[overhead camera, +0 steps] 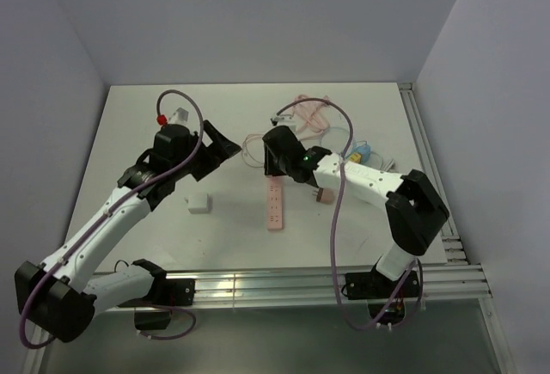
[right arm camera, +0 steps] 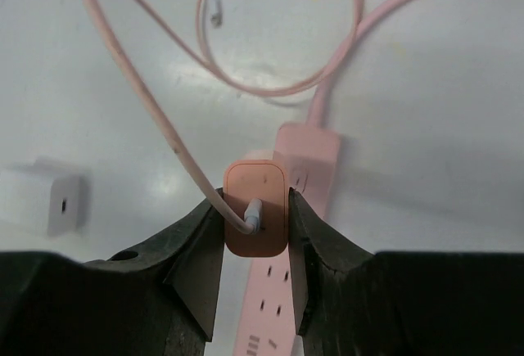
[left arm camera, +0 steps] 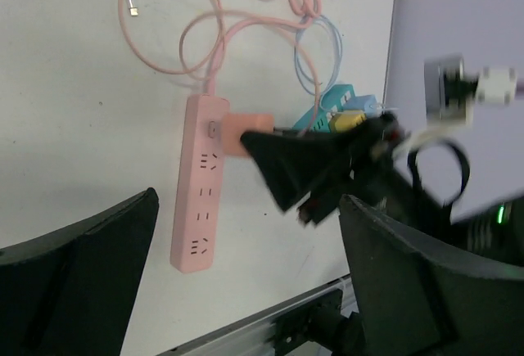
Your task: Insert the plug
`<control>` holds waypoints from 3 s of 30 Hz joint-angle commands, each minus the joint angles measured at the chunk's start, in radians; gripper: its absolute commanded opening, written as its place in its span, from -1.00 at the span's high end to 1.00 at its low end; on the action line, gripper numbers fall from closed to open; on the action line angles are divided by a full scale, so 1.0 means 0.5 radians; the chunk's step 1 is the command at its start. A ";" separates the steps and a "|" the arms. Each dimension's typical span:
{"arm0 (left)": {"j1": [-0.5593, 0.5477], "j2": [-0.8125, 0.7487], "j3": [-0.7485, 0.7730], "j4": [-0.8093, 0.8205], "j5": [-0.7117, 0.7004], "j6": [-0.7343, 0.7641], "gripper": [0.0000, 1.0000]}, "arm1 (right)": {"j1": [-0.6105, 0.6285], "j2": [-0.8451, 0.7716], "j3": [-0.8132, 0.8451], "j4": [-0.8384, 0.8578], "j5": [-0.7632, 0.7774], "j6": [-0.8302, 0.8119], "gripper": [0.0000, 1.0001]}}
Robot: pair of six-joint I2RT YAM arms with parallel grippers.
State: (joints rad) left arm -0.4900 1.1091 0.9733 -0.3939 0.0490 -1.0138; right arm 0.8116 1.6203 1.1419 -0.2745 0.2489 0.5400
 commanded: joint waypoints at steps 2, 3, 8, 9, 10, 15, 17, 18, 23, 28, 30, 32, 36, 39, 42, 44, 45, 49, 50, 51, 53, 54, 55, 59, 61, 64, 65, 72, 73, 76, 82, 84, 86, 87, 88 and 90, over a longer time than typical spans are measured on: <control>-0.002 -0.193 -0.222 0.158 0.021 0.159 -0.81 | -0.132 0.152 0.351 -0.322 0.106 0.086 1.00; -0.002 -0.218 -0.350 0.229 0.049 0.153 -0.70 | -0.132 0.189 0.367 -0.353 0.097 0.092 1.00; -0.005 -0.383 -0.768 0.524 0.276 0.082 -0.30 | -0.123 0.171 0.275 -0.365 0.021 0.196 1.00; -0.005 -0.387 -0.802 0.582 0.291 0.070 -0.23 | -0.117 0.165 0.247 -0.359 0.009 0.208 1.00; -0.005 -0.384 -0.830 0.616 0.313 0.052 -0.16 | -0.096 0.165 0.235 -0.356 0.002 0.227 1.00; -0.011 -0.264 -0.965 0.882 0.497 0.000 0.13 | 0.015 0.143 0.171 -0.350 0.082 0.310 1.00; -0.020 -0.191 -0.983 0.923 0.522 -0.003 0.18 | 0.036 0.149 0.155 -0.365 0.082 0.356 1.00; -0.035 -0.172 -0.992 0.947 0.534 -0.016 0.19 | 0.043 0.149 0.140 -0.371 0.091 0.365 1.00; -0.094 -0.074 -1.020 1.030 0.522 -0.025 0.15 | 0.076 0.168 0.112 -0.414 0.168 0.448 1.00; -0.146 0.012 -1.063 1.125 0.522 -0.065 0.14 | 0.098 0.150 0.094 -0.454 0.263 0.475 1.00; -0.170 0.034 -1.069 1.168 0.522 -0.080 0.14 | 0.101 0.140 0.109 -0.479 0.297 0.479 1.00; -0.186 0.073 -1.072 1.193 0.525 -0.086 0.14 | 0.101 0.140 0.112 -0.488 0.324 0.476 1.00; -0.213 0.113 -1.066 1.217 0.525 -0.089 0.12 | 0.101 0.162 0.131 -0.552 0.376 0.503 1.00; -0.220 0.116 -1.072 1.226 0.522 -0.092 0.12 | 0.098 0.168 0.118 -0.561 0.416 0.515 1.00; -0.223 0.132 -1.069 1.233 0.522 -0.092 0.12 | 0.098 0.202 0.112 -0.562 0.429 0.522 1.00; -0.226 0.147 -1.075 1.245 0.525 -0.092 0.13 | 0.104 0.223 0.115 -0.552 0.410 0.531 1.00; -0.226 0.153 -1.078 1.251 0.525 -0.095 0.13 | 0.101 0.229 0.118 -0.552 0.398 0.537 1.00; -0.229 0.175 -1.106 1.285 0.525 -0.111 0.14 | 0.107 0.248 0.124 -0.513 0.257 0.558 1.00; -0.229 0.178 -1.109 1.300 0.525 -0.114 0.14 | 0.107 0.257 0.143 -0.516 0.245 0.561 1.00; -0.226 0.184 -1.112 1.306 0.531 -0.114 0.14 | 0.107 0.263 0.149 -0.528 0.232 0.571 1.00; -0.232 0.193 -1.118 1.312 0.531 -0.117 0.14 | 0.110 0.272 0.152 -0.525 0.220 0.589 1.00; -0.229 0.199 -1.121 1.325 0.537 -0.120 0.14 | 0.107 0.278 0.164 -0.528 0.223 0.595 1.00; -0.232 0.205 -1.130 1.331 0.537 -0.123 0.14 | 0.110 0.287 0.170 -0.528 0.226 0.586 1.00; -0.229 0.205 -1.140 1.337 0.546 -0.126 0.14 | 0.107 0.346 0.216 -0.555 0.287 0.595 1.00; -0.229 0.193 -1.149 1.337 0.549 -0.126 0.14 | 0.110 0.367 0.223 -0.568 0.300 0.589 1.00; -0.229 0.193 -1.161 1.349 0.549 -0.123 0.14 | 0.107 0.373 0.220 -0.611 0.327 0.614 1.00; -0.232 0.196 -1.167 1.358 0.546 -0.126 0.14 | 0.113 0.364 0.186 -0.599 0.327 0.620 1.00; -0.253 0.316 -1.226 1.493 0.549 -0.157 0.22 | 0.260 0.435 0.125 -0.663 0.527 0.727 1.00; -0.253 0.319 -1.235 1.509 0.543 -0.163 0.24 | 0.282 0.453 0.094 -0.663 0.563 0.742 1.00; -0.256 0.294 -1.259 1.503 0.522 -0.163 0.24 | 0.352 0.563 0.048 -0.663 0.610 0.807 1.00; -0.256 0.227 -1.247 1.411 0.488 -0.142 0.24 | 0.487 0.594 -0.154 -0.626 0.628 0.972 1.00; -0.253 0.212 -1.241 1.395 0.488 -0.142 0.24 | 0.491 0.628 -0.155 -0.638 0.616 0.966 1.00; -0.256 0.205 -1.229 1.386 0.476 -0.142 0.25 | 0.454 0.628 -0.155 -0.605 0.622 0.921 1.00; -0.256 0.196 -1.229 1.377 0.470 -0.148 0.25 | 0.445 0.622 -0.155 -0.602 0.622 0.908 1.00; -0.253 0.187 -1.229 1.368 0.470 -0.148 0.25 | 0.442 0.610 -0.152 -0.602 0.628 0.902 1.00; -0.253 0.144 -1.220 1.328 0.442 -0.145 0.24 | 0.442 0.509 -0.173 -0.525 0.634 0.823 1.00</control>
State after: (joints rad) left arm -0.6132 1.2198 0.3462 0.2775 0.2939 -1.0874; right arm 1.0279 1.8118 1.1549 -0.4053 0.7448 0.9375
